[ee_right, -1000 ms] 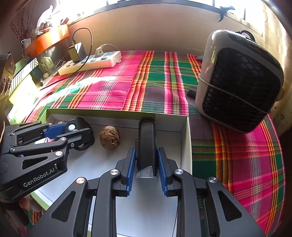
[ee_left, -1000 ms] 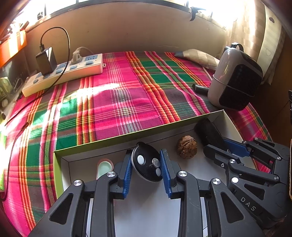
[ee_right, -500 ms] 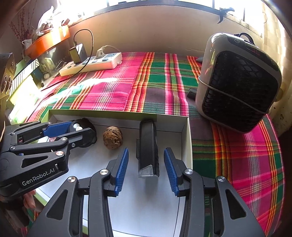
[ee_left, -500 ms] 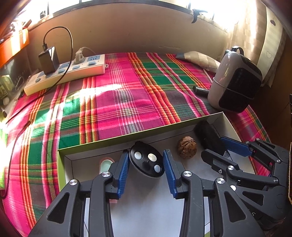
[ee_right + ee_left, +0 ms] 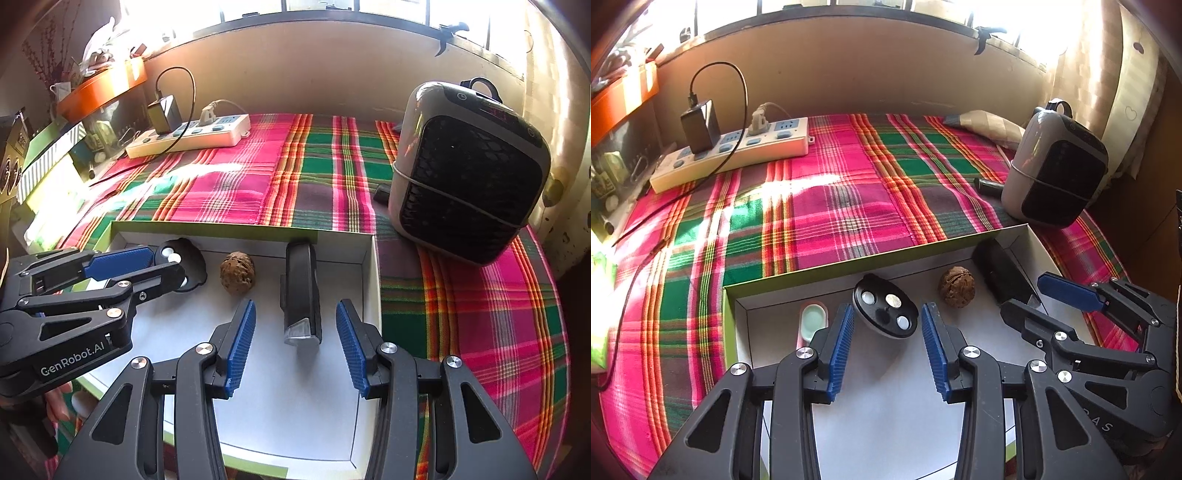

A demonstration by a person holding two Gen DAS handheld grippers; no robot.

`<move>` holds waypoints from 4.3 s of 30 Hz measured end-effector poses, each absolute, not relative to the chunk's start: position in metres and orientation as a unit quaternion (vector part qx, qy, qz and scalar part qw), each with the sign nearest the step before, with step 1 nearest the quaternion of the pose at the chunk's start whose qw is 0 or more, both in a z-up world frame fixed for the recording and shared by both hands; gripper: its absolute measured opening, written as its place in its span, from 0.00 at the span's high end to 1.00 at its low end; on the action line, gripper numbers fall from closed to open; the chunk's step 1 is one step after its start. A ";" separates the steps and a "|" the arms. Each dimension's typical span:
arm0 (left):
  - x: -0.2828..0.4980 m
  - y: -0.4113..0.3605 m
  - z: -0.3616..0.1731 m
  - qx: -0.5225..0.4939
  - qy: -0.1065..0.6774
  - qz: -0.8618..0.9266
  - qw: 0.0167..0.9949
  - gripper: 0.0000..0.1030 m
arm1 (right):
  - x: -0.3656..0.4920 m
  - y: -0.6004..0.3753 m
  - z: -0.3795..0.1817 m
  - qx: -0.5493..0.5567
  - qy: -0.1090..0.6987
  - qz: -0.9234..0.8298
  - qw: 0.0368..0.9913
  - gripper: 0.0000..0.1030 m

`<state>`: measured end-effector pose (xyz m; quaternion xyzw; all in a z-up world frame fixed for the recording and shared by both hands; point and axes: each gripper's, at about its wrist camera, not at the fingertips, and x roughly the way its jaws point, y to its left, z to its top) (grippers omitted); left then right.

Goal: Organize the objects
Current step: 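Open the right gripper releasing the flashlight while the left gripper releases the disc, then withdraw both grippers from the box back toward the remaining objects, then grasp the white USB cable with the right gripper while the left gripper grasps the white mushroom knob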

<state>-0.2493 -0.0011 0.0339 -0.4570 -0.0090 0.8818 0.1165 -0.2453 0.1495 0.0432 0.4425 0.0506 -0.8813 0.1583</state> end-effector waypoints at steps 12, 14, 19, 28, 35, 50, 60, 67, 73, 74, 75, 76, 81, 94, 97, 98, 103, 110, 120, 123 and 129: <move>-0.222 -0.008 0.047 -0.442 -0.014 0.890 0.112 0.64 | -0.223 0.155 0.054 0.432 0.044 -0.886 0.160 0.55; -0.216 -0.010 0.049 -0.439 -0.016 0.892 0.111 0.64 | -0.218 0.157 0.056 0.431 0.044 -0.887 0.160 0.55; -0.202 -0.012 0.053 -0.432 -0.019 0.895 0.109 0.64 | -0.207 0.158 0.060 0.426 0.043 -0.890 0.160 0.55; -0.173 -0.022 0.064 -0.412 -0.029 0.905 0.102 0.64 | -0.182 0.165 0.069 0.410 0.037 -0.897 0.163 0.55; -0.150 -0.031 0.063 -0.406 -0.032 0.908 0.098 0.64 | -0.164 0.172 0.068 0.405 0.038 -0.898 0.165 0.55; -0.111 -0.062 0.054 -0.404 -0.048 0.909 0.096 0.62 | -0.132 0.193 0.065 0.394 0.048 -0.903 0.166 0.55; -0.098 -0.064 0.028 -0.425 -0.079 0.895 0.112 0.61 | -0.121 0.210 0.048 0.402 0.035 -0.901 0.161 0.50; -0.095 -0.063 0.024 -0.425 -0.085 0.893 0.121 0.59 | -0.123 0.209 0.038 0.413 0.040 -0.894 0.169 0.47; -0.098 -0.062 0.017 -0.435 -0.080 0.888 0.124 0.58 | -0.126 0.199 0.028 0.423 0.065 -0.886 0.181 0.47; -0.099 -0.061 0.016 -0.437 -0.078 0.887 0.125 0.58 | -0.127 0.199 0.027 0.424 0.065 -0.885 0.182 0.47; -0.099 -0.059 0.015 -0.439 -0.076 0.887 0.125 0.58 | -0.128 0.198 0.026 0.425 0.066 -0.884 0.184 0.47; -0.100 -0.058 0.014 -0.440 -0.073 0.886 0.125 0.58 | -0.129 0.196 0.025 0.427 0.067 -0.883 0.185 0.47; -0.104 -0.052 0.010 -0.446 -0.067 0.883 0.129 0.58 | -0.134 0.191 0.021 0.431 0.079 -0.879 0.189 0.47; -0.112 -0.047 0.010 -0.438 -0.052 0.889 0.121 0.58 | -0.141 0.187 0.019 0.425 0.095 -0.881 0.185 0.47; -0.113 -0.047 0.009 -0.436 -0.052 0.891 0.117 0.58 | -0.141 0.187 0.019 0.425 0.096 -0.881 0.185 0.47; -0.113 -0.046 0.009 -0.436 -0.050 0.891 0.115 0.58 | -0.141 0.187 0.019 0.424 0.096 -0.881 0.185 0.47; -0.113 -0.043 0.009 -0.433 -0.037 0.894 0.110 0.58 | -0.142 0.186 0.019 0.424 0.099 -0.882 0.184 0.47; -0.112 -0.042 0.009 -0.430 -0.026 0.897 0.097 0.66 | -0.142 0.184 0.019 0.422 0.100 -0.881 0.187 0.51; -0.112 -0.046 0.008 -0.427 -0.023 0.900 0.087 0.77 | -0.138 0.181 0.019 0.418 0.105 -0.881 0.196 0.70; -0.111 -0.044 0.009 -0.426 -0.018 0.900 0.087 0.77 | -0.138 0.180 0.019 0.417 0.106 -0.881 0.197 0.77; -0.111 -0.044 0.008 -0.426 -0.018 0.901 0.087 0.77 | -0.138 0.181 0.019 0.416 0.108 -0.882 0.196 0.85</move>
